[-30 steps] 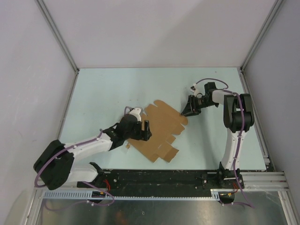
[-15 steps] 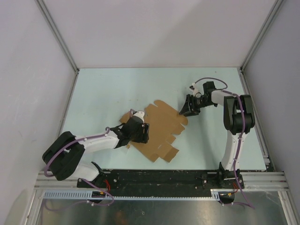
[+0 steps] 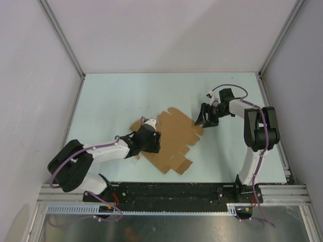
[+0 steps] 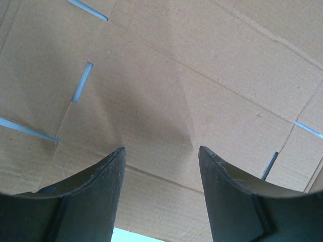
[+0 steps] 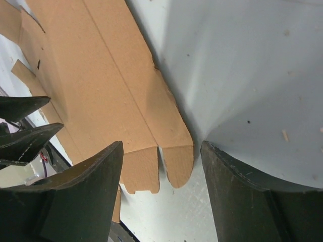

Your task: Fold the paper box

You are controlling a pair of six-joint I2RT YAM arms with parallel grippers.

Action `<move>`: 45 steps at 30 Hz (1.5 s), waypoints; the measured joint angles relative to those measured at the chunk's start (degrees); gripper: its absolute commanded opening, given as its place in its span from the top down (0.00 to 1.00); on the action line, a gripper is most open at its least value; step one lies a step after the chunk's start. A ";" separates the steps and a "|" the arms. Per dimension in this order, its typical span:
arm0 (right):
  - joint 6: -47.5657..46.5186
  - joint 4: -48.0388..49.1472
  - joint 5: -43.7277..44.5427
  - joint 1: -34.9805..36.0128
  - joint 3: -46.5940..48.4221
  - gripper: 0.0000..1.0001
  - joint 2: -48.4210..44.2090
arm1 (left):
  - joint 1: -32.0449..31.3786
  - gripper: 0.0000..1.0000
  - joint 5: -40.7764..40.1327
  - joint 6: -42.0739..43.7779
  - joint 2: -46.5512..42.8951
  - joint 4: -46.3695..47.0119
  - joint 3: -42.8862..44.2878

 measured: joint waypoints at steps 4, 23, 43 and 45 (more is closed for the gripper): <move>0.96 -0.04 1.53 -0.42 -1.25 0.29 -1.25 | 0.00 0.34 -0.04 0.00 0.04 0.02 0.00; 4.39 10.78 -12.37 -3.30 -8.50 0.37 -0.85 | 0.00 0.34 -0.07 0.04 0.37 0.20 0.22; 6.93 20.06 -15.45 0.90 -10.29 0.40 -0.57 | -0.33 0.35 0.72 3.10 0.98 0.37 0.70; 7.17 21.27 -15.91 1.01 -10.03 0.41 -0.57 | -0.37 0.35 0.90 3.61 1.18 0.68 0.76</move>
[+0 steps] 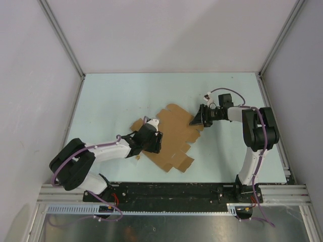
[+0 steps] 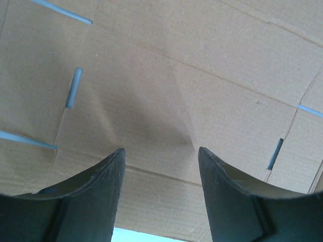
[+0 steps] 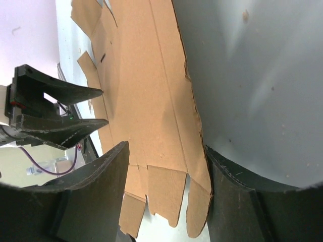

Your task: Fold the paper box

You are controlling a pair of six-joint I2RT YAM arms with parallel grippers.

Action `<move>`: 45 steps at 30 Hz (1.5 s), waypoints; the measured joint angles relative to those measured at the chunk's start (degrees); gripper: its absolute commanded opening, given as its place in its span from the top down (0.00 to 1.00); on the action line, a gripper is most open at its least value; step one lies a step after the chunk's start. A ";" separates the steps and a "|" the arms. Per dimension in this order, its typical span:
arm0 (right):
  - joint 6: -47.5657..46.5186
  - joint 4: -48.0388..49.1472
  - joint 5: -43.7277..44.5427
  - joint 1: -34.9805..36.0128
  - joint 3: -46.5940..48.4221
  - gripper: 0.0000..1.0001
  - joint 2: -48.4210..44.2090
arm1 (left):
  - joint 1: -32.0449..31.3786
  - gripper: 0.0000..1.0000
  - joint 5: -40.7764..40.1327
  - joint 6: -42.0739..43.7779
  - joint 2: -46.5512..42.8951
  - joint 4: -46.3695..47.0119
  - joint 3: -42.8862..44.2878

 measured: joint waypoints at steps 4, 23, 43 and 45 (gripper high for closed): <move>0.35 1.33 -0.74 0.50 2.29 0.42 0.07 | -0.26 0.35 0.02 1.01 0.33 0.76 0.00; -6.69 -0.26 5.05 6.56 12.09 0.61 4.02 | -0.74 0.36 0.07 3.58 0.61 2.67 -0.57; -14.05 -5.57 27.36 14.80 12.28 0.63 -3.21 | -0.74 0.36 0.44 3.98 -0.15 6.38 -2.62; -14.25 -5.86 28.61 15.15 12.28 0.63 -3.39 | -0.74 0.36 0.44 3.98 -0.24 6.73 -2.86</move>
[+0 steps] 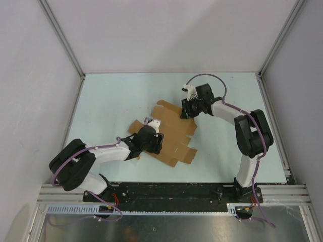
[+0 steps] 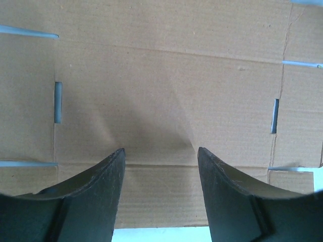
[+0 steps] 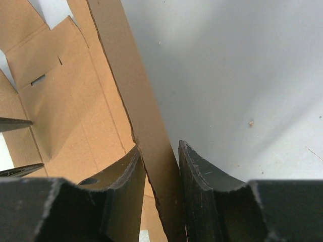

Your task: Fold the paper box

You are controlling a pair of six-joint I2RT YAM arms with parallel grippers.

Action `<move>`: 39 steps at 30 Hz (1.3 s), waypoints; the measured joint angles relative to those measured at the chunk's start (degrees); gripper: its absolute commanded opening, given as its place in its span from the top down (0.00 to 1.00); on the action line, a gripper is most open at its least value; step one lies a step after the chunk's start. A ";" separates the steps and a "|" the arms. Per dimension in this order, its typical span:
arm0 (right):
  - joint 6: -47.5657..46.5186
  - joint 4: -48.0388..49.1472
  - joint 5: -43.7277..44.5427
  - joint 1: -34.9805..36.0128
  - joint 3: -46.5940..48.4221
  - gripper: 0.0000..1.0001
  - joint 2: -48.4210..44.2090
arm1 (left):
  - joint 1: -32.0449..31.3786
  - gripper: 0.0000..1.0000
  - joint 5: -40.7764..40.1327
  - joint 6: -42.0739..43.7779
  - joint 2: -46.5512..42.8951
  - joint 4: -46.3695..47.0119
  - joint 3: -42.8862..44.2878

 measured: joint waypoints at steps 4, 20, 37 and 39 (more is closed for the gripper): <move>-0.44 -0.57 2.75 1.64 0.00 0.67 -1.20 | 0.00 0.36 0.02 0.00 -0.07 0.44 -0.24; -1.31 -5.35 13.29 3.67 -0.74 0.92 -8.55 | -0.22 0.32 2.16 -0.22 -1.33 1.05 -0.61; -2.91 -5.20 24.15 6.95 -5.99 0.89 -19.02 | -0.50 0.33 2.36 -0.09 0.85 1.88 0.28; -3.30 -5.11 26.16 8.81 -6.38 0.89 -19.10 | -0.50 0.33 2.29 -0.07 1.09 2.16 0.39</move>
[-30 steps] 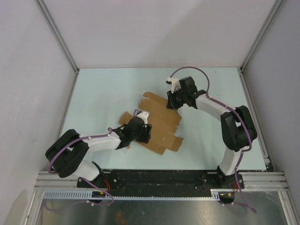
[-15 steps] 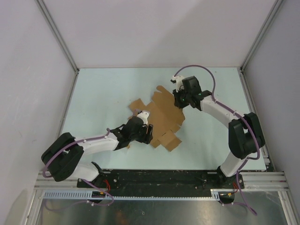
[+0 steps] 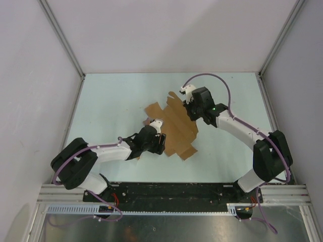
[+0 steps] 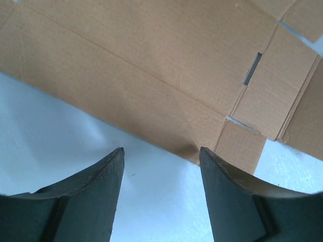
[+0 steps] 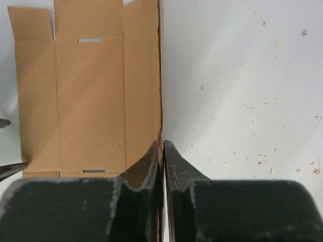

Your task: Fold the paper box

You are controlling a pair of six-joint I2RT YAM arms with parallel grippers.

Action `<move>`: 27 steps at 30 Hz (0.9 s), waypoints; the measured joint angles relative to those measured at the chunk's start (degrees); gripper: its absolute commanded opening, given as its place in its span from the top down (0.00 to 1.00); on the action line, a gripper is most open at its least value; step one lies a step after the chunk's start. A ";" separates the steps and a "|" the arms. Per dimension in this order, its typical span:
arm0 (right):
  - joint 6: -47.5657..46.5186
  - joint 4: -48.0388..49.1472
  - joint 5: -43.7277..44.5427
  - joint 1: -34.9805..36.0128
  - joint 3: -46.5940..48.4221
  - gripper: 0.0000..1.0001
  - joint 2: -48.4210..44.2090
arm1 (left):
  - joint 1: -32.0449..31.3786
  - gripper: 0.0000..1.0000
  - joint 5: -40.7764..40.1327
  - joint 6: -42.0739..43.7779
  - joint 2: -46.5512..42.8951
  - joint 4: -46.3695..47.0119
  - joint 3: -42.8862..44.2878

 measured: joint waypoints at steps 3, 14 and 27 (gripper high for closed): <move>-0.37 0.00 3.32 2.58 -0.74 0.89 0.11 | 0.00 0.33 -0.07 0.00 0.07 0.15 0.00; -0.33 2.58 9.11 8.26 -2.43 0.55 1.73 | 0.00 0.34 -0.15 -0.04 0.07 0.33 -0.02; 3.61 6.64 -1.25 8.87 -3.19 0.45 3.98 | -0.02 0.36 -0.20 -0.13 0.33 1.77 -0.44</move>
